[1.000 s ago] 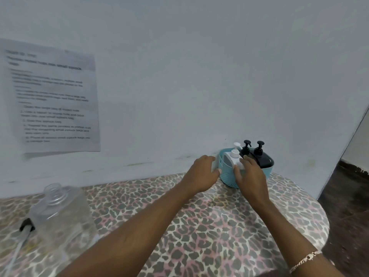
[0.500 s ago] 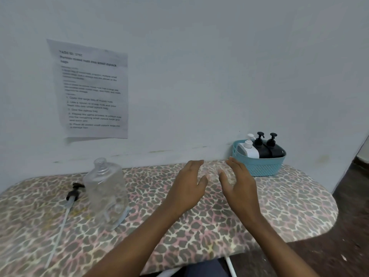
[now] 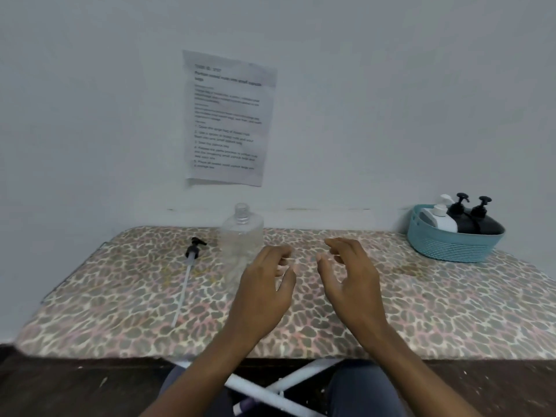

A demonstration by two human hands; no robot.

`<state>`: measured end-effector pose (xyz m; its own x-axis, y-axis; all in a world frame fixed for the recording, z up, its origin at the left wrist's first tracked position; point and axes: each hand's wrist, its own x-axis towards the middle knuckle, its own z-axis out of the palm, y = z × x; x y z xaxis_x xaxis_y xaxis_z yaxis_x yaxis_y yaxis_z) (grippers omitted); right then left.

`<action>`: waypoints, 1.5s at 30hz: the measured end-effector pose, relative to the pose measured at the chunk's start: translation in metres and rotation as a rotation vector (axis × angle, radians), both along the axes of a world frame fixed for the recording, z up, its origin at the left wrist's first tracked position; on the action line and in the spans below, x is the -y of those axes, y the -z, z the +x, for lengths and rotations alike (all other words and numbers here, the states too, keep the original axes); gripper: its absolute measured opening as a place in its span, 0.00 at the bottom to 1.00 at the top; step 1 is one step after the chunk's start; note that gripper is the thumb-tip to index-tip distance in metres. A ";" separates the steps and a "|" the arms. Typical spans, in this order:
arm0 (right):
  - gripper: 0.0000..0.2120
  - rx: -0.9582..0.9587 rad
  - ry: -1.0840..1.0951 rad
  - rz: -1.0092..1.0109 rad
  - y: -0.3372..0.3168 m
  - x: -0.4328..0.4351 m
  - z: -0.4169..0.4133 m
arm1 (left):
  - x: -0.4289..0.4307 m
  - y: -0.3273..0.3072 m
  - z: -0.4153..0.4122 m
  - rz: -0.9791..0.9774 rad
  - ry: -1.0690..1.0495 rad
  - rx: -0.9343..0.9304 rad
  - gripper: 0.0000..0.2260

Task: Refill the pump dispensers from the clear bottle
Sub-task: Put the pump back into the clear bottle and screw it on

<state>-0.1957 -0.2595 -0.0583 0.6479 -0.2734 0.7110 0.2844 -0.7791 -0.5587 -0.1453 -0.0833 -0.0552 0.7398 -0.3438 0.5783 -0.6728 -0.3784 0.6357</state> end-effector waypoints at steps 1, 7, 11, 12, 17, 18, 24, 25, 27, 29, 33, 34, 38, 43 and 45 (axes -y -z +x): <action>0.13 0.014 -0.029 -0.006 -0.001 -0.012 0.001 | -0.013 0.001 -0.001 -0.010 -0.026 0.020 0.11; 0.10 -0.001 -0.232 -0.069 -0.007 -0.088 0.014 | -0.090 0.009 0.005 -0.098 -0.278 -0.010 0.05; 0.09 -0.072 -0.337 -0.158 -0.024 -0.141 0.035 | -0.134 0.019 0.022 -0.044 -0.439 -0.178 0.04; 0.09 -0.114 -0.351 -0.193 -0.030 -0.155 0.044 | -0.144 0.023 0.029 -0.004 -0.469 -0.214 0.02; 0.11 -0.383 -0.290 -0.340 -0.057 -0.215 0.099 | -0.158 0.031 0.059 0.212 -0.503 -0.414 0.11; 0.14 -0.426 -0.249 -0.346 -0.059 -0.220 0.112 | -0.155 0.030 0.062 0.244 -0.487 -0.434 0.13; 0.14 -0.700 -0.141 -0.280 -0.044 -0.251 0.206 | -0.175 0.030 0.099 0.415 -0.456 -0.561 0.20; 0.14 -0.725 -0.124 -0.262 -0.037 -0.247 0.216 | -0.173 0.031 0.100 0.438 -0.444 -0.564 0.21; 0.12 -0.784 -0.116 -0.221 -0.025 -0.239 0.229 | -0.169 0.033 0.100 0.450 -0.437 -0.562 0.20; 0.09 -0.823 -0.121 -0.184 -0.017 -0.238 0.241 | -0.171 0.034 0.105 0.436 -0.436 -0.573 0.17; 0.14 -0.839 -0.111 -0.156 -0.008 -0.243 0.251 | -0.173 0.036 0.108 0.418 -0.421 -0.610 0.15; 0.15 -0.840 -0.107 -0.152 -0.008 -0.244 0.251 | -0.173 0.036 0.108 0.407 -0.418 -0.617 0.14; 0.14 -0.834 -0.121 -0.141 -0.018 -0.246 0.250 | -0.175 0.034 0.107 0.365 -0.416 -0.629 0.13; 0.13 -0.748 -0.118 -0.112 -0.048 -0.245 0.240 | -0.177 0.025 0.102 0.278 -0.429 -0.601 0.10; 0.11 -0.699 -0.127 -0.086 -0.066 -0.245 0.233 | -0.177 0.019 0.101 0.219 -0.423 -0.583 0.07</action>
